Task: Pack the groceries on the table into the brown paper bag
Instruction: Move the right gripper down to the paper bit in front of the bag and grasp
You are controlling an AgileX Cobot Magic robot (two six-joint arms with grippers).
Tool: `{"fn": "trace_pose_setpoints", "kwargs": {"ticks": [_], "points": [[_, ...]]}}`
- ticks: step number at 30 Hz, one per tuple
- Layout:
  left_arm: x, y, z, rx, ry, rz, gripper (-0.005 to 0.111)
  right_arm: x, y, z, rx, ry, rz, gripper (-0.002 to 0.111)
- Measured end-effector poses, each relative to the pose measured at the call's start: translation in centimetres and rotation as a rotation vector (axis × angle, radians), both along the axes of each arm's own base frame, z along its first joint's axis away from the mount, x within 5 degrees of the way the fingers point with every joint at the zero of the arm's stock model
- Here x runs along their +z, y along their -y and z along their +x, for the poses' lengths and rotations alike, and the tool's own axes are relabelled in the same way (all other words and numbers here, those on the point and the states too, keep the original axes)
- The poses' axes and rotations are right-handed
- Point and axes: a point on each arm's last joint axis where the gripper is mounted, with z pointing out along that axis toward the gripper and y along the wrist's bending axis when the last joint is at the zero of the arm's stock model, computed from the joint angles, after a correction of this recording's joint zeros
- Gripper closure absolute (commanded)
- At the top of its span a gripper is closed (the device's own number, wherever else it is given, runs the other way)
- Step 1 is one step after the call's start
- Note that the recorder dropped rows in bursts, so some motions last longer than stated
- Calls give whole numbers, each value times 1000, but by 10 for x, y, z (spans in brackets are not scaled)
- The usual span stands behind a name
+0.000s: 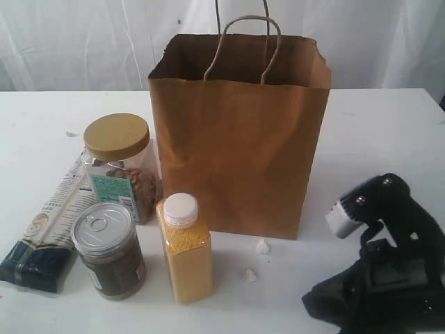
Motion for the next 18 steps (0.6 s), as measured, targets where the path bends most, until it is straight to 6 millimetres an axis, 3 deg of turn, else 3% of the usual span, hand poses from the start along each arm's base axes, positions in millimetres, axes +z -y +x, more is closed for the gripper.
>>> {"fn": "trace_pose_setpoints", "kwargs": {"ticks": [4,12,18], "points": [[0,0,0,0,0,0,107,-2,-12,5,34,-109,46,59],[0,0,0,0,0,0,107,-2,-32,37,-6,-122,55,59],[0,0,0,0,0,0,107,4,-58,44,61,-115,56,64]]}}
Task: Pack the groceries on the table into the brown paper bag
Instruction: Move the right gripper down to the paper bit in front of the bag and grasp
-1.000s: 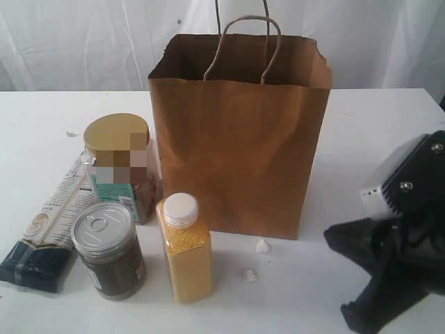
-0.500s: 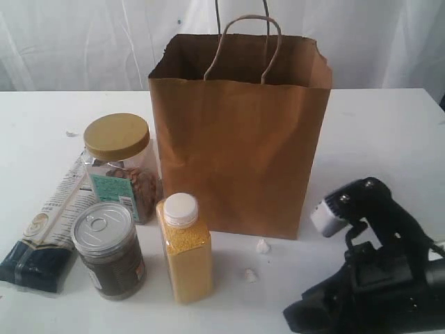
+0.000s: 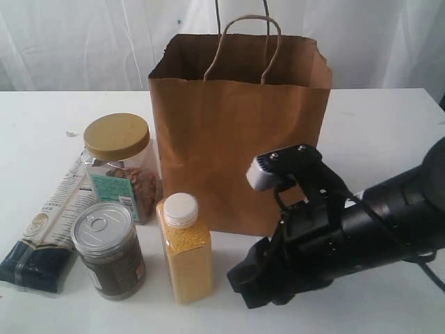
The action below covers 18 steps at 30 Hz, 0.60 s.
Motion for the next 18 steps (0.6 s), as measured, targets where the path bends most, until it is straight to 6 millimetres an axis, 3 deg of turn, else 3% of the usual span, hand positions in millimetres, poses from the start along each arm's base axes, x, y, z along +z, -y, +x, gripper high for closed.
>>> {"fn": "trace_pose_setpoints", "kwargs": {"ticks": [5,11,18], "points": [[0,0,0,0,0,0,107,-5,-12,9,-122,85,-12,67],[0,0,0,0,0,0,107,-12,-8,25,-350,158,48,67],[0,0,0,0,0,0,107,-53,8,9,-410,115,-31,71]]}}
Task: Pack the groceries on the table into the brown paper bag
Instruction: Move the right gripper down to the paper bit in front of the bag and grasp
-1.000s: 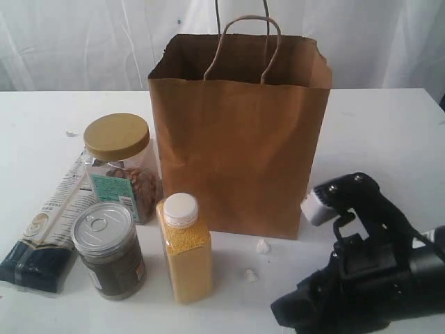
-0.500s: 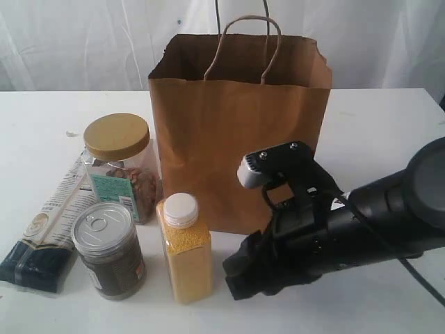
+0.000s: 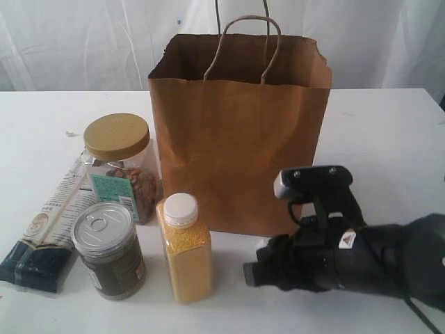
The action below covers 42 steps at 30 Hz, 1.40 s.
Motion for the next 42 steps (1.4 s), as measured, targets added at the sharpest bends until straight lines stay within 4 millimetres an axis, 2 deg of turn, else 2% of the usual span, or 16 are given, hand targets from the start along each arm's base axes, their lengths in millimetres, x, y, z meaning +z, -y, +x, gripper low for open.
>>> {"fn": "trace_pose_setpoints", "kwargs": {"ticks": [3,7,10,19,22,26,30,35,42], "points": [[0,0,0,0,0,0,107,-9,-1,-11,33,19,-25,73],[0,0,0,0,0,0,107,-9,-10,-13,47,129,-13,73],[0,0,0,0,0,0,107,-14,-12,-7,11,169,-17,73],[0,0,0,0,0,0,107,-44,-14,5,-47,190,-109,72],[0,0,0,0,0,0,107,-45,-17,10,-57,208,-109,71],[0,0,0,0,0,0,107,-43,-26,18,-47,232,-109,63],[0,0,0,0,0,0,107,-40,-35,25,-42,238,-94,63],[0,0,0,0,0,0,107,-59,-29,29,-74,164,-145,63],[0,0,0,0,0,0,107,-60,-36,40,-87,177,-138,65]]}}
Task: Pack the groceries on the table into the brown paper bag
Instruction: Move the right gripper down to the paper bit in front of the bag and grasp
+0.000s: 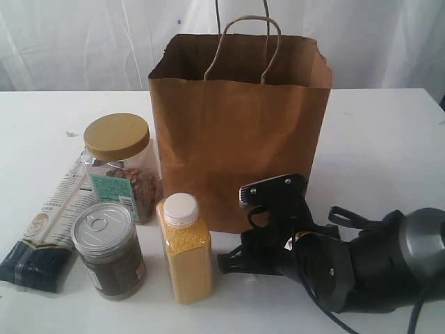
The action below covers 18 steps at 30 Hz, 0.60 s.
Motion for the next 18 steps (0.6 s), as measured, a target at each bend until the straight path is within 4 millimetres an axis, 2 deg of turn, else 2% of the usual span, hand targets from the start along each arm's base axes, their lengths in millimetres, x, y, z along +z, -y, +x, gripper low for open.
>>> {"fn": "trace_pose_setpoints", "kwargs": {"ticks": [8,15,18], "points": [[0,0,0,0,0,0,107,-10,-1,1,0,-49,-19,77],[0,0,0,0,0,0,107,-10,4,7,-28,-71,-14,108],[0,0,0,0,0,0,107,-10,4,7,-29,-77,-14,108]]}}
